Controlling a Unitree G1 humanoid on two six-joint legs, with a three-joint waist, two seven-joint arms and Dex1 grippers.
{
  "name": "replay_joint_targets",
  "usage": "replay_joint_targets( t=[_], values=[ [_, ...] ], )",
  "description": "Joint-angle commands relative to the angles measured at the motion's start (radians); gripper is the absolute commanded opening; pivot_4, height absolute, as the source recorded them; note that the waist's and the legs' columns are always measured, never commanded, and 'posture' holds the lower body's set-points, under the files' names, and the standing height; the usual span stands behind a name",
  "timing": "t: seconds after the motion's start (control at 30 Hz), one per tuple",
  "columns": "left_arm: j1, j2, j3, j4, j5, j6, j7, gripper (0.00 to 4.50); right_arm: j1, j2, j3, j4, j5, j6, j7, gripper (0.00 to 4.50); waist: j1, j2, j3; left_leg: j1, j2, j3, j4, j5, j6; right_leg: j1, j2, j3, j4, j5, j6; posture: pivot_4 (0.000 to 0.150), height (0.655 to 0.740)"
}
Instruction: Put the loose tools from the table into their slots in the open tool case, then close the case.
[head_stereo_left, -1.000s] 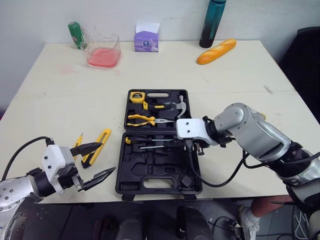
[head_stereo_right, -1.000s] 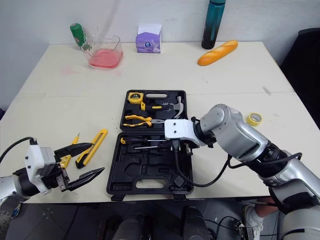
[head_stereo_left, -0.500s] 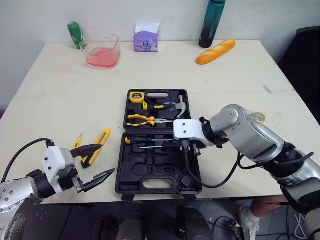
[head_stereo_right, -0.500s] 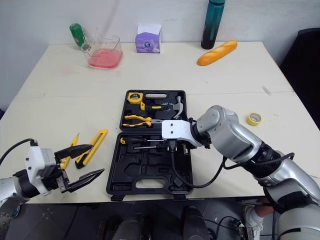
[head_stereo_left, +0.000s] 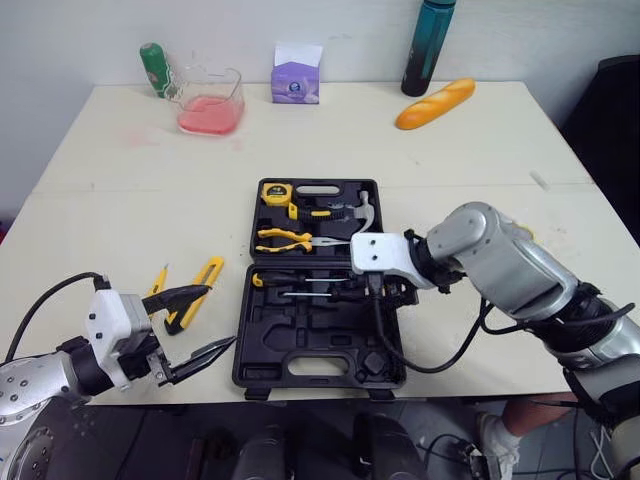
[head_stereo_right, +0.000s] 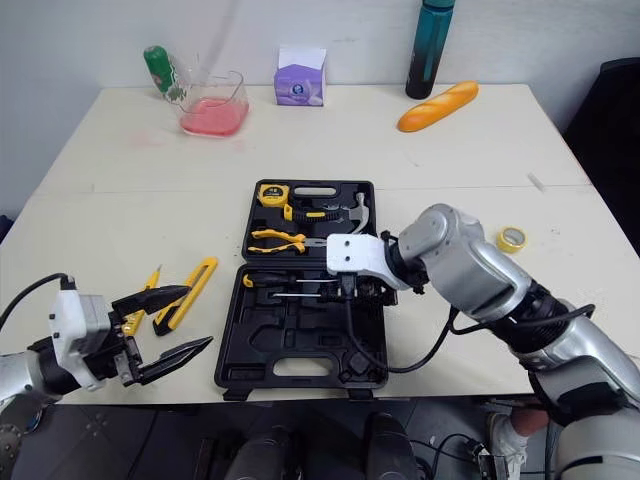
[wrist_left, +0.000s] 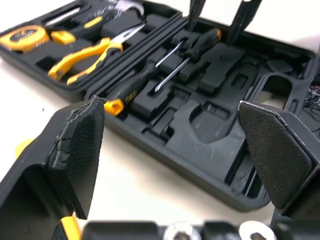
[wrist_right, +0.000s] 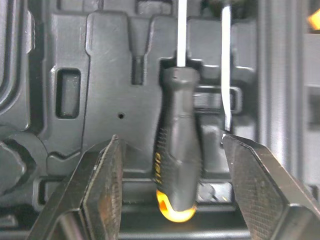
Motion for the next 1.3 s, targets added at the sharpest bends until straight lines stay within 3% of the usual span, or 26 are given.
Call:
replay_joint_targets(
  t=[0.03,0.3,0.4,0.53,0.57,1.3],
  values=[
    [-0.016,0.006,0.009,-0.047,-0.046,0.009,-0.002,4.50,-0.020,-0.018,-0.085,0.026,0.034,-0.031,0.019,3.20,0.000,0.000,0.000,0.000,0.000,0.000,0.000,0.000,0.000,0.000,0.000,0.000,0.000,0.000,0.000,0.150,0.7400],
    [-0.031,0.056,0.018,-0.086,-0.100,0.047,-0.041,4.50,0.151,0.112,-0.396,0.213,0.292,-0.288,0.061,3.20,0.001,-0.001,-0.001,0.000,0.000,0.000,0.000,0.000,0.000,0.002,0.003,0.000,-0.001,0.000,0.000,0.150,0.7400],
    [-0.035,0.056,0.018,-0.074,-0.082,0.023,-0.062,4.50,0.260,0.201,-0.451,0.300,0.329,-0.533,0.102,2.37,0.000,-0.002,-0.001,0.002,0.000,0.001,0.000,0.000,0.000,0.002,0.005,0.000,0.000,0.000,0.000,0.150,0.7400],
    [-0.036,0.032,0.025,-0.041,-0.067,-0.009,-0.067,4.50,0.314,0.266,-0.436,0.370,0.310,-0.683,0.112,0.38,0.001,-0.001,-0.001,0.002,0.001,0.001,0.000,0.000,0.000,0.002,0.006,0.001,0.000,0.000,0.000,0.150,0.7400],
    [-0.032,0.031,0.027,-0.033,-0.064,-0.012,-0.067,4.50,0.323,0.286,-0.430,0.392,0.304,-0.715,0.107,0.09,-0.002,-0.002,-0.001,0.002,0.001,0.001,0.000,0.000,0.000,0.002,0.005,0.001,0.000,0.000,0.000,0.150,0.7400],
    [0.035,0.043,0.044,-0.070,-0.062,0.021,-0.051,4.50,0.304,0.379,-0.314,0.693,0.096,-0.880,0.027,0.09,-0.003,-0.002,-0.001,0.004,0.001,0.001,0.000,0.000,-0.001,0.003,0.006,0.003,0.002,0.000,-0.001,0.150,0.7400]
  ],
)
